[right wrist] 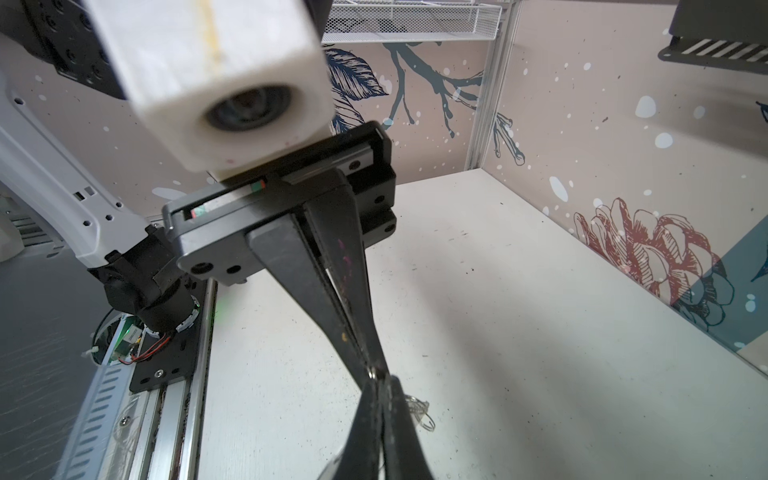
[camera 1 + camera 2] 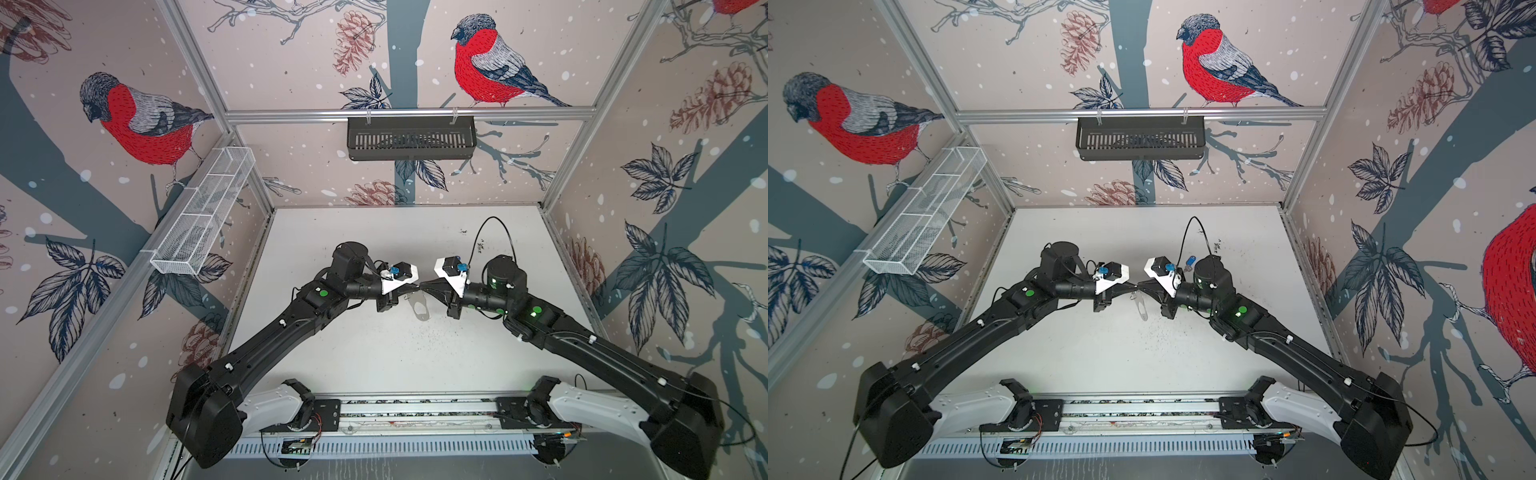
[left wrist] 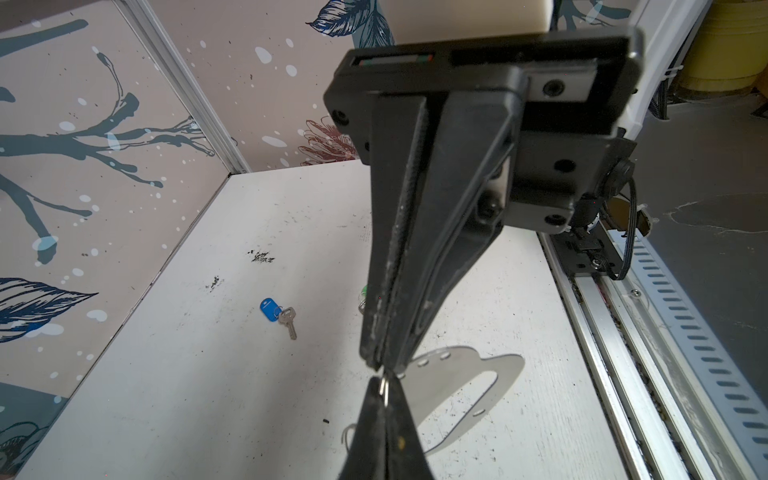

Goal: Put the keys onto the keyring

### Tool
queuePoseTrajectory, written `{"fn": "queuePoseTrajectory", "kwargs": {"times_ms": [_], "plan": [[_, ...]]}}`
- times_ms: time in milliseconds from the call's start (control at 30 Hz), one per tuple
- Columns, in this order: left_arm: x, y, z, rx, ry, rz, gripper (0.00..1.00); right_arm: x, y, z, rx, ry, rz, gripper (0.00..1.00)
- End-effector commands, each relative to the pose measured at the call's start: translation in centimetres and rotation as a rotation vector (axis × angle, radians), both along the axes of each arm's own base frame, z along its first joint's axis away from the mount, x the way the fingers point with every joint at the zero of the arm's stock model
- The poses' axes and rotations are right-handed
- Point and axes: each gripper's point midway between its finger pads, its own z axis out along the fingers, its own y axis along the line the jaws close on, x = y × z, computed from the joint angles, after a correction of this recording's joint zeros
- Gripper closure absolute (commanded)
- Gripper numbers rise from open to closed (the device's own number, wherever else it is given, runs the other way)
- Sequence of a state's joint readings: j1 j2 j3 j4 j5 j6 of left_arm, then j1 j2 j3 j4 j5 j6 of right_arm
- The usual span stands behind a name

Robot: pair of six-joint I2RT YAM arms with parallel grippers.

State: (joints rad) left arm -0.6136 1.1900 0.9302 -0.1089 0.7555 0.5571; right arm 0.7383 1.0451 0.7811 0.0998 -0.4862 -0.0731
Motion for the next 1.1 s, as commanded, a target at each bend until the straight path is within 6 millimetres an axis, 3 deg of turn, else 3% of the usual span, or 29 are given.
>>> {"fn": "queuePoseTrajectory", "kwargs": {"times_ms": [0,67,167,300,500,667,833,1067], "plan": [[0.1,-0.2,0.5,-0.019,-0.026,-0.010,1.00,2.0,-1.5,1.1,0.041,0.005,-0.122,0.70],[0.9,-0.2,0.7,-0.025,-0.027,0.032,1.00,2.7,-2.4,1.8,0.074,0.012,-0.171,0.53],[2.1,-0.1,0.8,-0.034,-0.016,0.102,1.00,3.0,-3.1,2.5,0.105,0.014,-0.221,0.45],[3.9,-0.1,0.8,-0.054,0.006,0.194,1.00,2.7,-2.9,2.3,0.103,0.037,-0.238,0.38],[6.0,-0.3,0.7,-0.071,0.048,0.295,1.00,2.5,-1.4,-0.3,0.007,0.066,-0.279,0.34],[6.0,-0.6,0.9,-0.086,0.045,0.291,1.00,4.0,-1.3,-2.5,-0.073,0.068,-0.378,0.37],[5.6,-0.8,1.1,-0.091,0.040,0.273,1.00,5.2,-1.6,-3.4,-0.103,0.069,-0.445,0.43],[4.8,-1.2,1.0,-0.085,0.045,0.245,1.00,6.2,-1.3,-3.0,-0.091,0.073,-0.457,0.78]]}}
